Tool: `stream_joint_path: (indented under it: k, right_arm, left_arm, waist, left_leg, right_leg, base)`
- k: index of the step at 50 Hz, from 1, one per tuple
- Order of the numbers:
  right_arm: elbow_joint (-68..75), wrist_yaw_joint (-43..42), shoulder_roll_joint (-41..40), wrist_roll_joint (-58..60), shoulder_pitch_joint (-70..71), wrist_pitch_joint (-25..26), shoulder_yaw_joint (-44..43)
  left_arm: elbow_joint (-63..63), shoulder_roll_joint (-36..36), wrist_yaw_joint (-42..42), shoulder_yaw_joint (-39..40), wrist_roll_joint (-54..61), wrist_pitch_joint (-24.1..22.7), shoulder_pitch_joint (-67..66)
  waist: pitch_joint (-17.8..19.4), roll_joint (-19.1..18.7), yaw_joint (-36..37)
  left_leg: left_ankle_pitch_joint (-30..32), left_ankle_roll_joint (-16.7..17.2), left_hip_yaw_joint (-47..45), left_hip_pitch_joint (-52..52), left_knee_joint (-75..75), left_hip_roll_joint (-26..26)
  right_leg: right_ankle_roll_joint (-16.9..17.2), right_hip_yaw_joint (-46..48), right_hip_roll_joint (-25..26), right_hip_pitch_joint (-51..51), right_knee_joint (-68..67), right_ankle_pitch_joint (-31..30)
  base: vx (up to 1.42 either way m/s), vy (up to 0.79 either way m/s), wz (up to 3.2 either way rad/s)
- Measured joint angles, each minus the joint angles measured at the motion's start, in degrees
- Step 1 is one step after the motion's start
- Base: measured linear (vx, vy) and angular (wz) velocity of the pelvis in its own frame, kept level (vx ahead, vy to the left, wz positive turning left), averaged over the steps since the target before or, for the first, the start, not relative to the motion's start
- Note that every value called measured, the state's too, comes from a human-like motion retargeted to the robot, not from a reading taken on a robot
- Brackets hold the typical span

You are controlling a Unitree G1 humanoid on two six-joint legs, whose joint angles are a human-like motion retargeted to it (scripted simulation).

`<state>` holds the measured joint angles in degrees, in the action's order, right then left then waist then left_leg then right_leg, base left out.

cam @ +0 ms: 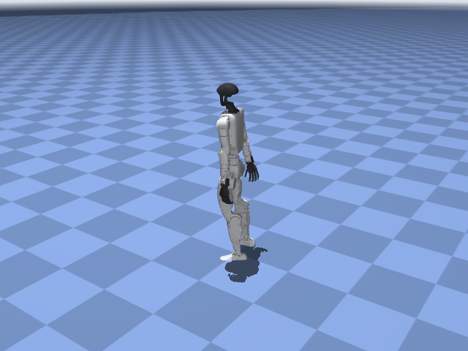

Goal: In place motions

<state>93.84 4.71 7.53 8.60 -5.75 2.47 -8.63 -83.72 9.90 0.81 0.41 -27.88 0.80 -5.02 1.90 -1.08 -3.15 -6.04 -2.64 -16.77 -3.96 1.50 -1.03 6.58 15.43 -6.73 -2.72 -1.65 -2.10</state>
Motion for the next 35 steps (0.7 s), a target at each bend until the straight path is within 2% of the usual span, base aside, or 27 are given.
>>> stream_joint_path:
  k: [6, 14, 23, 31, 35]
  right_arm:
    - [-2.4, -2.6, 0.4, 4.8, 1.6, 1.3, 1.9]
    - [-6.5, -2.5, 0.1, 7.1, 5.5, 1.7, 2.7]
    - [-7.9, -1.2, -0.8, 4.8, 7.4, 1.7, 4.0]
    - [-4.9, -1.8, 0.2, 6.8, 8.6, 3.5, 5.6]
    - [-3.5, -2.0, 0.6, 5.9, 8.7, 4.1, 4.7]
  left_arm:
    - [-2.1, -0.7, 1.3, 1.9, 1.7, 0.8, -1.2]
    - [-6.7, -1.0, -3.0, 2.3, 1.3, 0.8, -4.0]
    - [-7.8, -2.8, -1.8, 4.7, 4.6, 2.2, -6.1]
    - [-4.7, -2.9, 0.4, 1.7, 3.6, 1.8, -4.9]
    - [-2.3, -2.5, 1.3, -0.4, 2.2, 1.2, -3.7]
  waist:
    - [-1.2, 1.0, -0.3]
    - [-3.2, 0.9, -1.7]
    - [-5.9, -0.6, -5.4]
    - [-5.5, -3.2, -9.7]
    - [-4.9, -4.5, -12.6]
  left_leg:
    - [-0.3, 0.9, -0.6, 0.4, 0.1, 0.5]
    - [-1.8, 2.0, -4.7, -0.2, 0.2, 2.7]
    - [-3.2, 3.7, -12.2, -1.7, 1.1, 5.3]
    - [-4.3, 4.9, -19.1, -3.8, 1.2, 7.6]
    - [-4.6, 5.3, -20.3, -4.0, 0.9, 8.3]
  right_leg:
    - [0.8, -1.5, -0.2, 1.5, -0.1, -1.2]
    - [1.2, -7.7, 1.4, 5.2, -1.1, -2.8]
    - [1.8, -16.0, 4.6, 8.9, -1.5, -4.6]
    - [2.3, -21.3, 8.0, 10.4, -1.2, -6.0]
    - [3.0, -20.7, 8.4, 11.2, -1.1, -6.6]
  base:
    - [-0.02, -0.15, 0.02]
    - [-0.03, -0.25, -0.61]
    - [-0.05, -0.29, -0.93]
    - [-0.1, -0.19, -0.91]
    - [-0.07, -0.04, -0.4]
